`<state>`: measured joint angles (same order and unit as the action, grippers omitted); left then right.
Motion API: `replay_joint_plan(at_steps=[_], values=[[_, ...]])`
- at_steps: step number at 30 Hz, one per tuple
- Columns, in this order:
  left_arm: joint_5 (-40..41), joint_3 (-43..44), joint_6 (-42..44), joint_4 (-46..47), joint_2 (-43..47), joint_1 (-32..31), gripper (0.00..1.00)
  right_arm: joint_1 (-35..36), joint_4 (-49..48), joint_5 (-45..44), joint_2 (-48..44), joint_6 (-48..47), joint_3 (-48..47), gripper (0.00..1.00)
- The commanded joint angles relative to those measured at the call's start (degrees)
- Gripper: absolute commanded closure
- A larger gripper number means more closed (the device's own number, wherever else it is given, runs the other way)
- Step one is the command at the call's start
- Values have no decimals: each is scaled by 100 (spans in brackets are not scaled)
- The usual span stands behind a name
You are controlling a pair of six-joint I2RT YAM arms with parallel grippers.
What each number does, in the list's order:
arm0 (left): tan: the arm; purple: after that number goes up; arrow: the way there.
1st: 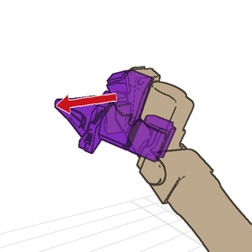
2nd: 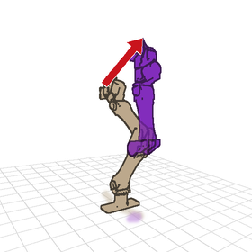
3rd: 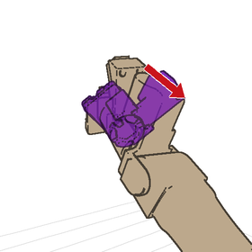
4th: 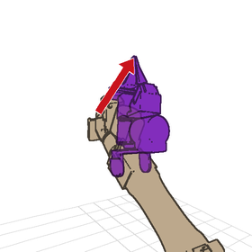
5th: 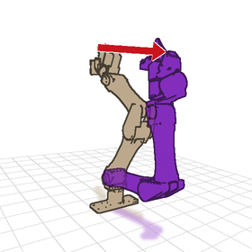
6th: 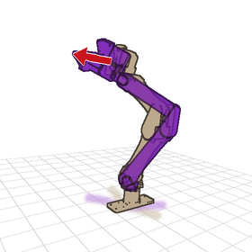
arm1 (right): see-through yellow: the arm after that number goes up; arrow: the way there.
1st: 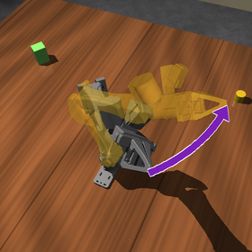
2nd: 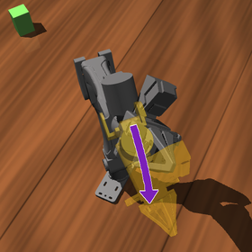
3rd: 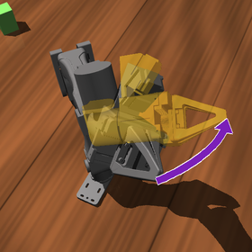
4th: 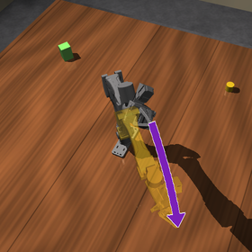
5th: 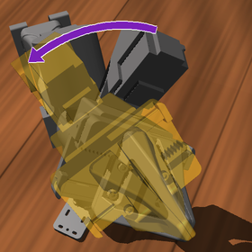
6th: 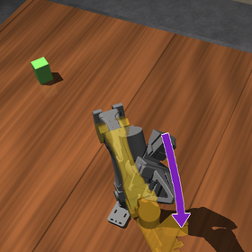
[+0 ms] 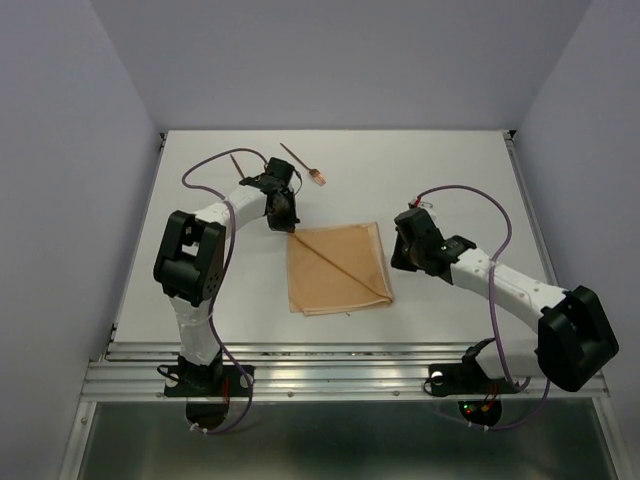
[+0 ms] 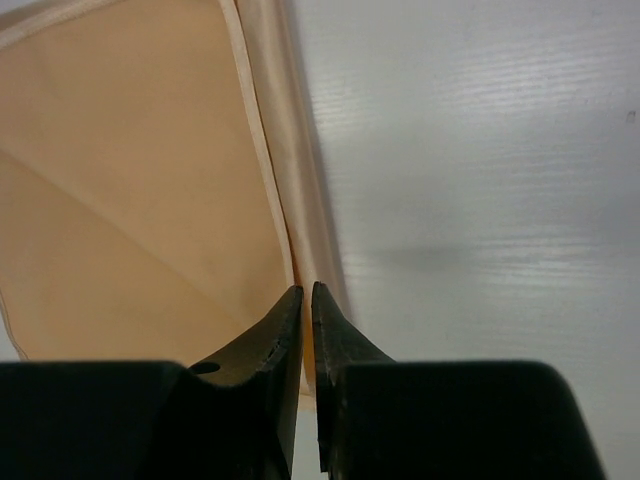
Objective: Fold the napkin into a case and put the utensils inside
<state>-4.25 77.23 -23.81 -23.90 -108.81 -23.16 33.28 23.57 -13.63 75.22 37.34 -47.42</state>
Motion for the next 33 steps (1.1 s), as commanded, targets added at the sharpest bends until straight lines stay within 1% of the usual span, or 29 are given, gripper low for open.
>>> replay_joint_plan(at_steps=[1,9,16,20,28,33], values=[[-14,327,87,-53,-149,-13,100,310,261,-26,-280,247,145,87],[73,398,114,-202,-18,-22,100,768,306,-131,-219,563,102,87],[56,301,131,-203,247,-22,100,1084,104,-44,282,722,-57,87],[12,231,140,-141,133,-13,100,1137,60,-17,625,897,-39,88],[-67,126,96,131,-210,-13,100,1137,-133,-237,1091,1161,373,90],[-76,169,79,140,-245,-13,100,1243,-116,-228,916,1091,295,90]])
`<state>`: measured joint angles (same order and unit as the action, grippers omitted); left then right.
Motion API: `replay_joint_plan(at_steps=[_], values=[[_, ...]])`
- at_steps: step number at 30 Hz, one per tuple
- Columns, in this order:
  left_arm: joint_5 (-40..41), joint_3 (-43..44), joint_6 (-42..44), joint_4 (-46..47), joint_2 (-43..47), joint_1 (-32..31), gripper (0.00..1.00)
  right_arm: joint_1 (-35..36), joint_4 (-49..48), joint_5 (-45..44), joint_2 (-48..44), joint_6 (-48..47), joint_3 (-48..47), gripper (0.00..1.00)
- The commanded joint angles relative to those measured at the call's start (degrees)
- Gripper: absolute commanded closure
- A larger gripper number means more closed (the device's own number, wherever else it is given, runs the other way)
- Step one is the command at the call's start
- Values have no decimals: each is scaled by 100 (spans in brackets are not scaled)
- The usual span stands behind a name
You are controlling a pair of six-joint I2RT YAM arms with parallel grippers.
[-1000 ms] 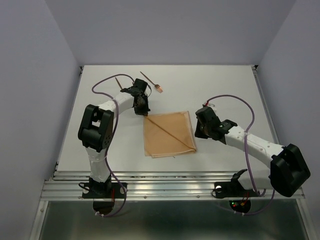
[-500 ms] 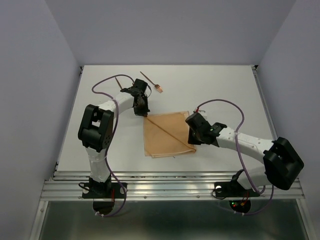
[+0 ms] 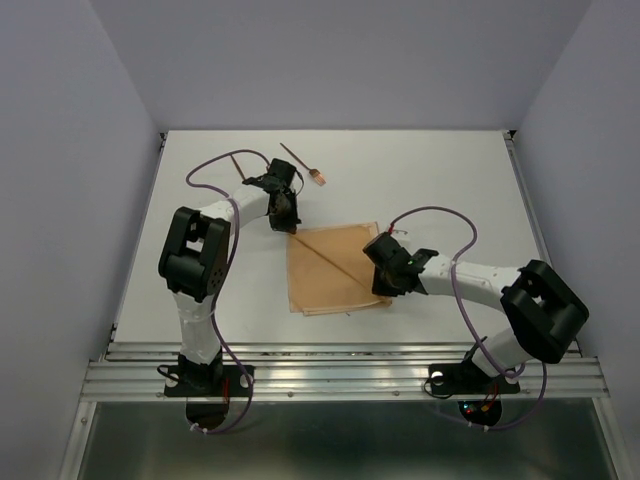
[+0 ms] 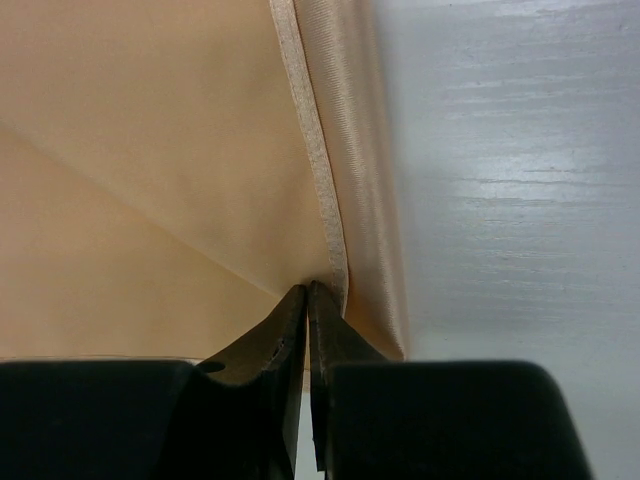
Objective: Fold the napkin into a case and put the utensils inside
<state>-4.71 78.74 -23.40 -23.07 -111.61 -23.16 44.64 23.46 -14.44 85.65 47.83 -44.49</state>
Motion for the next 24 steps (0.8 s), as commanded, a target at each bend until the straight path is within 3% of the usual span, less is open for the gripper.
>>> replay_joint_plan(at_steps=[1,8,16,24], values=[[-47,27,46,48,34,-13,100,106,-44,-173,-162,33,-103,90],[-12,45,55,39,8,-13,100,212,-219,-148,-110,-318,-901,89],[-82,-96,11,171,-71,-13,100,212,-922,169,1583,-538,-2291,89],[-74,-140,37,163,-89,-13,100,212,-1221,169,2588,-433,-3338,87]])
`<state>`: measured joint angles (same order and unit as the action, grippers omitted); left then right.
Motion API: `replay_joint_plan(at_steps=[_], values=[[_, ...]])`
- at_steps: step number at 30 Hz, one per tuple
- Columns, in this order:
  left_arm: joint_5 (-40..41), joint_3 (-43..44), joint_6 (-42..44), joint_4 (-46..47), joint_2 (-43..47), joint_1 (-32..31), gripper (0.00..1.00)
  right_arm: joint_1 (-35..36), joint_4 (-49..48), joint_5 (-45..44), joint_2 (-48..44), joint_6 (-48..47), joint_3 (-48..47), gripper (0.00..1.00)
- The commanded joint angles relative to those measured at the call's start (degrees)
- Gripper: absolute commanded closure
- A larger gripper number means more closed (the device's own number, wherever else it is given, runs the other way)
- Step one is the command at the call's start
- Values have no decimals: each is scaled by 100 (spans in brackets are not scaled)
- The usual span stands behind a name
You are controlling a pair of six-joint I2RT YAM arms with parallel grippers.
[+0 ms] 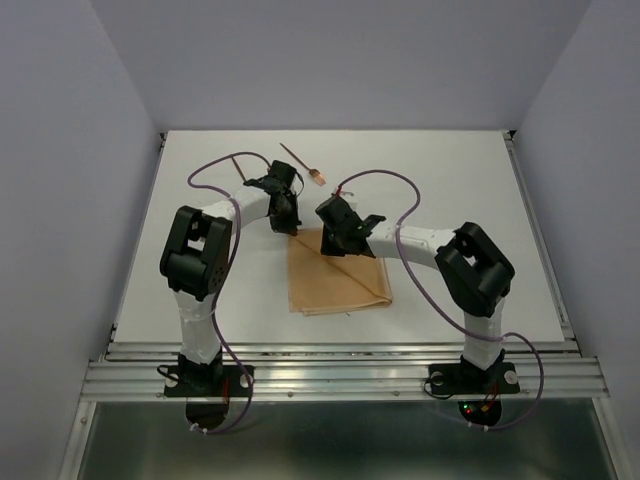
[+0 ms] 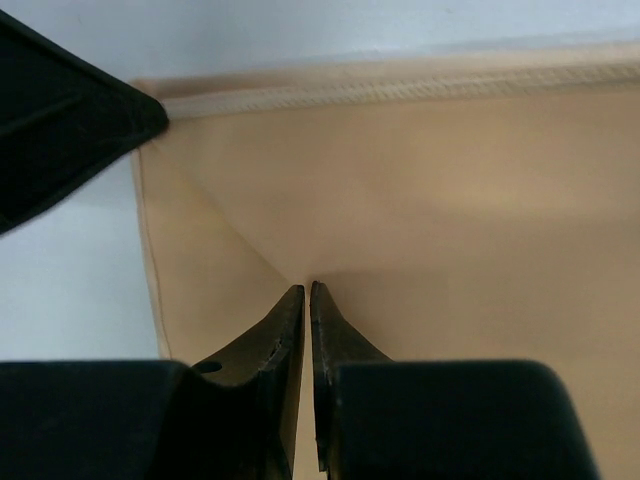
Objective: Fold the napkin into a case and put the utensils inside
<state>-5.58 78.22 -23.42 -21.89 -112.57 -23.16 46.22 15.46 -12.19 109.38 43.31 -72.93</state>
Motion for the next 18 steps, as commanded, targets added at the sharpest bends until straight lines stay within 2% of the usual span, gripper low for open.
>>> replay_joint_plan(at_steps=[1,5,10,18], values=[[14,-87,31,44,7,-13,100,54,-413,-56,302,28,-555,88],[31,-87,22,45,-28,-13,100,54,-413,-65,610,72,-574,88],[49,-105,39,53,-36,-5,100,54,-430,-249,567,160,-144,88],[66,-78,39,44,-151,13,100,54,-580,-416,-231,125,638,88]])
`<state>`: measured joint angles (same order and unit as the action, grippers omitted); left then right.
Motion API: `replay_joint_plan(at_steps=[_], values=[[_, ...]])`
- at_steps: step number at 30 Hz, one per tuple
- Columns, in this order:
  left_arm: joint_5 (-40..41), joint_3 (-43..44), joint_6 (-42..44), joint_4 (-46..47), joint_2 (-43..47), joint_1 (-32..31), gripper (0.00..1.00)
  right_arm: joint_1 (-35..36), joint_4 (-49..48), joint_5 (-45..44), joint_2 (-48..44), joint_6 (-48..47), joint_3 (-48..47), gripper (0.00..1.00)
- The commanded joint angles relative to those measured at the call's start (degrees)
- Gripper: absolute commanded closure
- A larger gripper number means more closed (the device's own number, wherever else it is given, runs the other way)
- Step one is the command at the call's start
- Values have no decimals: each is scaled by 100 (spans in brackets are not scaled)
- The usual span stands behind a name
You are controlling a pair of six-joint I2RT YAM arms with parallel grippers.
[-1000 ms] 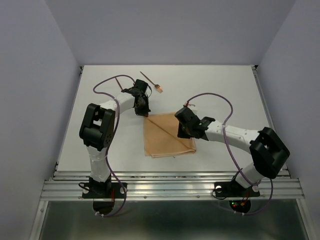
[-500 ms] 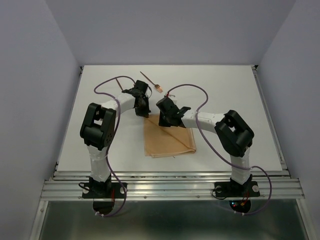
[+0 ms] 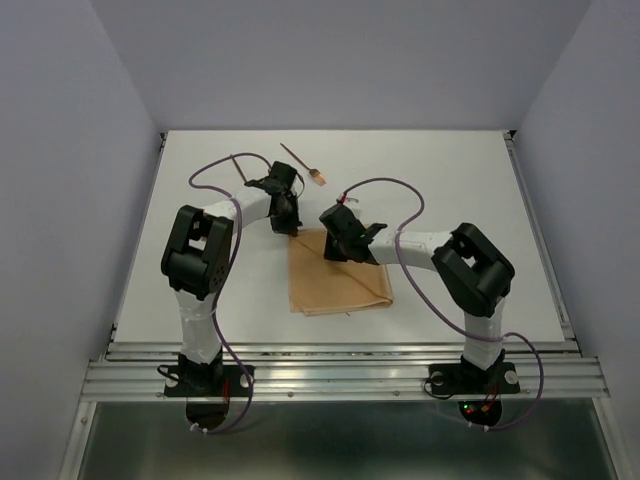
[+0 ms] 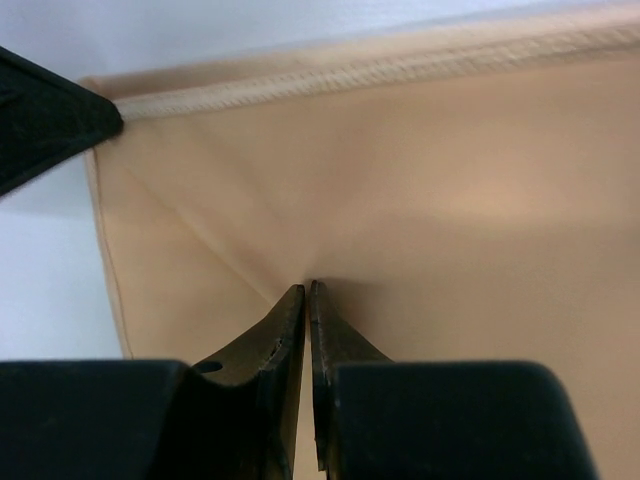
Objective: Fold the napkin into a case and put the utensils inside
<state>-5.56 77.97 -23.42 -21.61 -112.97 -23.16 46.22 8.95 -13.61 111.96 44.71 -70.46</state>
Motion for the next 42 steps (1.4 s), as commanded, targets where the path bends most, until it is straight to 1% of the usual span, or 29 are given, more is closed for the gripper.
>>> replay_joint_plan(at_steps=[1,9,17,21,24,30,34,39,42], values=[[64,-54,48,16,-120,13,100,54,72,-300,-587,-15,479,88],[82,-2,48,-19,-208,39,100,54,195,-503,-1527,-15,1454,88],[99,7,57,-45,-234,48,100,54,563,-590,-2493,134,2386,88],[99,25,48,-54,-243,57,100,54,634,-626,-2741,214,2826,87],[91,51,39,-72,-243,57,100,54,643,-591,-2724,284,3019,88],[99,78,39,-107,-208,57,100,54,748,-652,-2881,372,3047,88],[64,121,48,-151,-138,48,100,54,1143,-836,-3249,346,2845,88],[275,253,4,-300,195,48,100,54,1451,-1100,-3777,275,2695,87],[319,385,22,-388,293,48,100,54,1522,-1118,-3779,319,2782,87]])
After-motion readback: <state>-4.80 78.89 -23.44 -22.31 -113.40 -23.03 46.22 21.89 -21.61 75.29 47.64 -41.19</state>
